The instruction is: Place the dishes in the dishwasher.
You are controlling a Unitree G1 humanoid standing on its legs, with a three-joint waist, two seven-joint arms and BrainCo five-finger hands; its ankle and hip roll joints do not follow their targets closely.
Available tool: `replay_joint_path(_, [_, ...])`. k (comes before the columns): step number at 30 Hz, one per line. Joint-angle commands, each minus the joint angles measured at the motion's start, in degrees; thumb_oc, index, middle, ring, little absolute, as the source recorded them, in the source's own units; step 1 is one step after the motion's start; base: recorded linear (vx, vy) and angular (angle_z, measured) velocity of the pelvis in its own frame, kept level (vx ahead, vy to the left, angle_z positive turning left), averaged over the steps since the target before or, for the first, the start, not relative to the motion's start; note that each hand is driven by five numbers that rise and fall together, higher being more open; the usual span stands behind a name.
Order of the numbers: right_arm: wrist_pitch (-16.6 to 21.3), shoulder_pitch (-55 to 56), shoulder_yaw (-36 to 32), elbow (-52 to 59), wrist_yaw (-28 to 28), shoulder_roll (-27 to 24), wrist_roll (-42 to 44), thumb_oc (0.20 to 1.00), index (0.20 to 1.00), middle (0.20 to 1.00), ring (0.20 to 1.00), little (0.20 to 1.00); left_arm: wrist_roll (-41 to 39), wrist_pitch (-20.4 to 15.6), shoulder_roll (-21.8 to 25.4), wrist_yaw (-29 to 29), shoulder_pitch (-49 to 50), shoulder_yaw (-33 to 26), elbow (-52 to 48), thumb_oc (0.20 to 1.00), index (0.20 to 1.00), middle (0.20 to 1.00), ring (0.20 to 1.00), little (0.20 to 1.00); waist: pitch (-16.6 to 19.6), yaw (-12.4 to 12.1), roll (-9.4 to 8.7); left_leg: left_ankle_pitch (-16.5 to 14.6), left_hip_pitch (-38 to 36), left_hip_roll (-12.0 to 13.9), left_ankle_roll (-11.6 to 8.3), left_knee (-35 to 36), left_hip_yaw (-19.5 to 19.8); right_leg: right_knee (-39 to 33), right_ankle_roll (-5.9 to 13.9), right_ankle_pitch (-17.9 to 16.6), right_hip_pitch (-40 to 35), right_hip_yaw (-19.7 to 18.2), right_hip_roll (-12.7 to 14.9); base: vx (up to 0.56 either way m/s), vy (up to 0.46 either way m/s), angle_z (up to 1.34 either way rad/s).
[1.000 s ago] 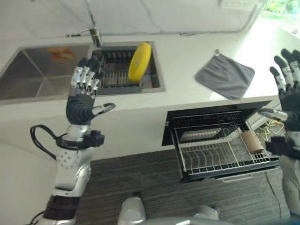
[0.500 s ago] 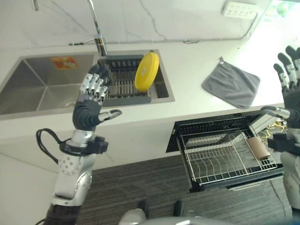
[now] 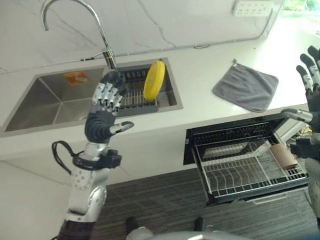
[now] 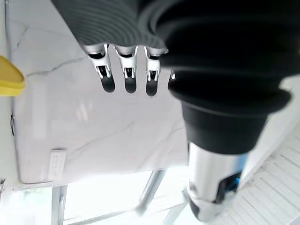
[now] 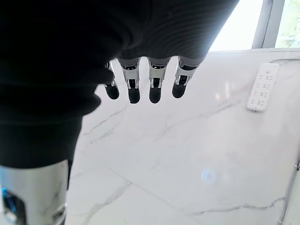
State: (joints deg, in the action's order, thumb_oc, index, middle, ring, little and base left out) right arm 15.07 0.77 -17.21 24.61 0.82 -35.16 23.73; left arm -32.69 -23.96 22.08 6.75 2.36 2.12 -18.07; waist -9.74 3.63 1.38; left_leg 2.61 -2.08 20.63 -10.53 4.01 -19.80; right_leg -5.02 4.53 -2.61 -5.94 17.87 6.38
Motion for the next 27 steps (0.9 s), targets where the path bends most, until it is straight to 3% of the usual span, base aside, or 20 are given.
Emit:
replay_joint_path(1, [1.31, -5.16, -1.37, 1.44, 1.11, -3.34, 1.69, 1.0, 1.0, 1.0, 1.0, 1.0, -3.44, -5.4, 1.45, 0.52, 0.26, -4.27, -4.07, 1.0, 1.0, 1.0, 1.0, 1.0, 1.35, -1.04, -1.06, 4.28, -2.27, -3.54, 0.59, 0.99, 0.15, 0.47, 2.67, 1.76, -2.97, 1.3, 3.4, 0.12, 0.548, -0.22])
replay_joint_path(3, [1.65, -3.72, -1.64, 2.6, 0.72, -1.62, 1.49, 1.0, 1.0, 1.0, 1.0, 1.0, -3.92, -3.17, 2.19, 1.09, -0.22, -5.06, -4.86, 1.0, 1.0, 1.0, 1.0, 1.0, 0.83, -1.61, -1.43, 2.17, -3.32, -6.72, 2.06, 0.71, 0.43, 1.38, 5.76, 0.22, -3.28, 1.71, 6.7, 0.11, 0.568, 0.01])
replay_joint_path(4, [2.04, -3.16, -1.79, 3.08, 0.4, -1.12, 1.93, 1.0, 1.0, 1.0, 1.0, 1.0, -4.38, -2.21, 2.38, 1.27, -0.77, -5.22, -5.16, 1.0, 1.0, 1.0, 1.0, 1.0, 0.72, -1.95, -1.63, 1.99, -3.16, -7.71, 2.63, 0.82, 0.9, 1.9, 6.35, -0.45, -3.05, 1.85, 7.77, 0.09, 0.515, 0.24])
replay_joint_path(5, [3.52, -1.67, -1.89, 4.06, -0.07, 0.49, 3.41, 1.0, 1.0, 1.0, 1.0, 1.0, -4.25, -0.31, 2.78, 2.19, -2.07, -5.6, -5.65, 1.0, 1.0, 1.0, 1.0, 1.0, 0.35, -2.65, -2.28, 0.72, -3.27, -10.15, 3.98, 0.99, 2.1, 4.09, 6.91, -2.7, -2.17, 2.23, 10.71, 0.09, 0.493, 0.34])
replay_joint_path(10, [3.35, -1.21, 0.2, 4.45, -0.24, 4.17, 2.31, 1.0, 1.0, 1.0, 1.0, 1.0, -2.13, 0.91, 4.06, 1.65, -3.93, -5.58, -5.96, 1.0, 1.0, 1.0, 1.0, 1.0, -0.31, -3.62, -3.38, -2.92, -4.37, -14.83, 8.15, 0.99, 5.07, 10.51, 7.19, -6.66, 0.66, 1.3, 14.41, 0.08, 0.338, 0.38])
replay_joint_path(13, [3.64, -2.24, 1.76, 3.7, -0.3, 5.1, 1.4, 1.0, 1.0, 1.0, 1.0, 1.0, 0.38, 0.75, 4.71, -0.81, -4.82, -5.58, -5.46, 1.0, 1.0, 1.0, 1.0, 1.0, -0.41, -3.64, -3.49, -4.43, -5.15, -16.03, 9.85, 0.99, 5.31, 12.09, 7.13, -5.22, 1.08, 0.16, 12.35, 0.1, 0.208, 0.13])
replay_joint_path(15, [3.54, -1.69, 1.27, 3.36, 0.42, 4.2, 2.47, 1.0, 1.0, 1.0, 1.0, 1.0, 4.57, 0.33, 5.33, -5.2, -6.42, -4.57, -4.73, 1.0, 1.0, 1.0, 1.0, 1.0, 0.08, -2.75, -4.04, -4.36, -4.63, -16.82, 10.55, 0.99, 6.17, 9.48, 6.14, -3.04, 1.79, -1.54, 8.56, 0.1, 0.12, -0.03])
replay_joint_path(19, [3.84, -1.03, 1.2, 2.6, 4.56, 4.36, 9.2, 1.0, 1.0, 1.0, 1.0, 1.0, 13.7, -4.2, 6.5, -10.79, -6.73, -4.99, -4.9, 1.0, 1.0, 1.0, 1.0, 1.0, -0.05, -2.7, -5.09, -4.89, -5.21, -16.79, 10.36, 0.99, 5.03, 5.47, 6.84, -4.32, 2.05, -0.36, 7.09, 0.07, -0.062, -0.11])
replay_joint_path(23, [5.37, -0.46, 2.32, 1.19, 7.08, 6.06, 10.94, 1.0, 1.0, 1.0, 1.0, 1.0, 16.19, -4.18, 7.27, -9.06, -7.15, -4.66, -4.67, 1.0, 1.0, 1.0, 1.0, 1.0, -0.45, -2.27, -5.86, -6.19, -6.99, -16.64, 10.42, 0.99, 3.16, 3.41, 7.73, -8.19, 3.62, 0.6, 7.61, 0.1, -0.217, -0.32])
replay_joint_path(27, [5.5, -1.01, 2.97, 1.08, 7.04, 6.41, 10.84, 1.0, 1.0, 1.0, 1.0, 1.0, 16.14, -1.91, 8.51, -6.53, -6.62, -5.12, -4.66, 1.0, 1.0, 1.0, 1.0, 1.0, -1.15, -2.34, -5.71, -6.6, -7.98, -15.36, 10.73, -0.04, 3.07, 5.57, 6.84, -5.66, 4.01, -0.62, 6.93, 0.12, -0.299, -0.17])
